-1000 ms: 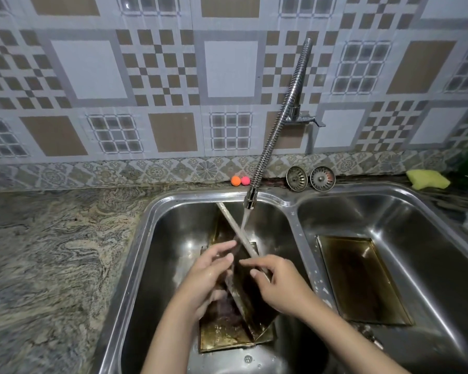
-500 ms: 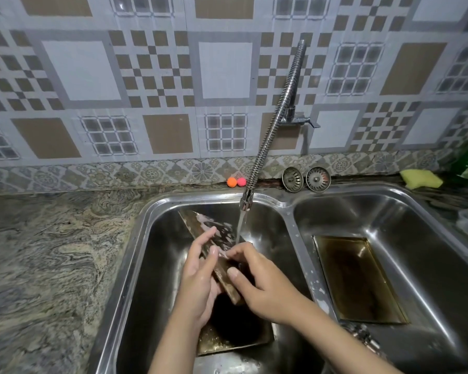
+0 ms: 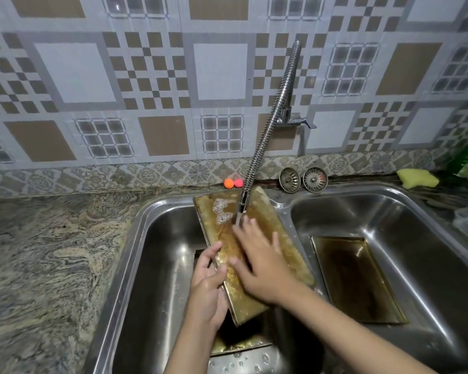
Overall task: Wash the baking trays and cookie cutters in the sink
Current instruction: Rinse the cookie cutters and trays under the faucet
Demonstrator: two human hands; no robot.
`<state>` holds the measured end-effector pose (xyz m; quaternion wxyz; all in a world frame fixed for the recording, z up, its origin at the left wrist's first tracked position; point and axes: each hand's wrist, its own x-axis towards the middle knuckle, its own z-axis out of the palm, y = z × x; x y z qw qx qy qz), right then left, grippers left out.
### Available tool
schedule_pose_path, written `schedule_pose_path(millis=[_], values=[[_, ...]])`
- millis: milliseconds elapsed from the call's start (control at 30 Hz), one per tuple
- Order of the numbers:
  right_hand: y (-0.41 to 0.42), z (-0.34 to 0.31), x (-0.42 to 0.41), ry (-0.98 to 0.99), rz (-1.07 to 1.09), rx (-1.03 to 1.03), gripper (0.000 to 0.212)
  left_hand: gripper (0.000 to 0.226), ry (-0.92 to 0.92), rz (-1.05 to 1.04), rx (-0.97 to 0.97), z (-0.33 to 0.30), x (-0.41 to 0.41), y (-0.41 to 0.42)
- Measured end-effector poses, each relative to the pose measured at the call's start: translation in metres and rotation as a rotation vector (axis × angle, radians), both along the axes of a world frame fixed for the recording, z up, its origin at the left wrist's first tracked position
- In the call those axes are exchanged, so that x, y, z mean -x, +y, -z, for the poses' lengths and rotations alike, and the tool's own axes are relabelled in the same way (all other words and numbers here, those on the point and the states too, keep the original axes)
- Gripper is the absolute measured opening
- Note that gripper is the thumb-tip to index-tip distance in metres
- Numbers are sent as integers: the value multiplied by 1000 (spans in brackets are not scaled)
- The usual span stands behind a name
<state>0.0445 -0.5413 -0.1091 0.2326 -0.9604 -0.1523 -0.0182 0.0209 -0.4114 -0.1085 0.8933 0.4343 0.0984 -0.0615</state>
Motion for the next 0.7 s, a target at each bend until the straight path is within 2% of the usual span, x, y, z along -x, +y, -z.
schedule_pose_path(millis=[67,133,233,300,333,433,500,567,700], values=[[9,4,15,-70,-231,29,64,42,-20,-53,15,-6,-12,8],[-3,14,10,-118,-273,23,65,42,-45,-72,40,-11,-20,23],[-22,18,-20,-27,55,-51,80,42,-67,-73,14,-14,-22,34],[-14,13,-28,63,226,-7,83,40,-52,-65,37,-13,-18,28],[-4,10,-23,65,200,39,80,40,-37,-65,47,-12,-17,23],[20,6,12,15,-181,86,69,39,36,-87,1,-10,-20,16],[11,8,19,7,-324,120,65,38,95,-93,11,-7,-21,21],[-8,10,1,60,-234,168,66,38,139,-72,38,-3,-18,27],[-21,10,-45,291,160,224,68,37,247,55,-4,3,-4,15]])
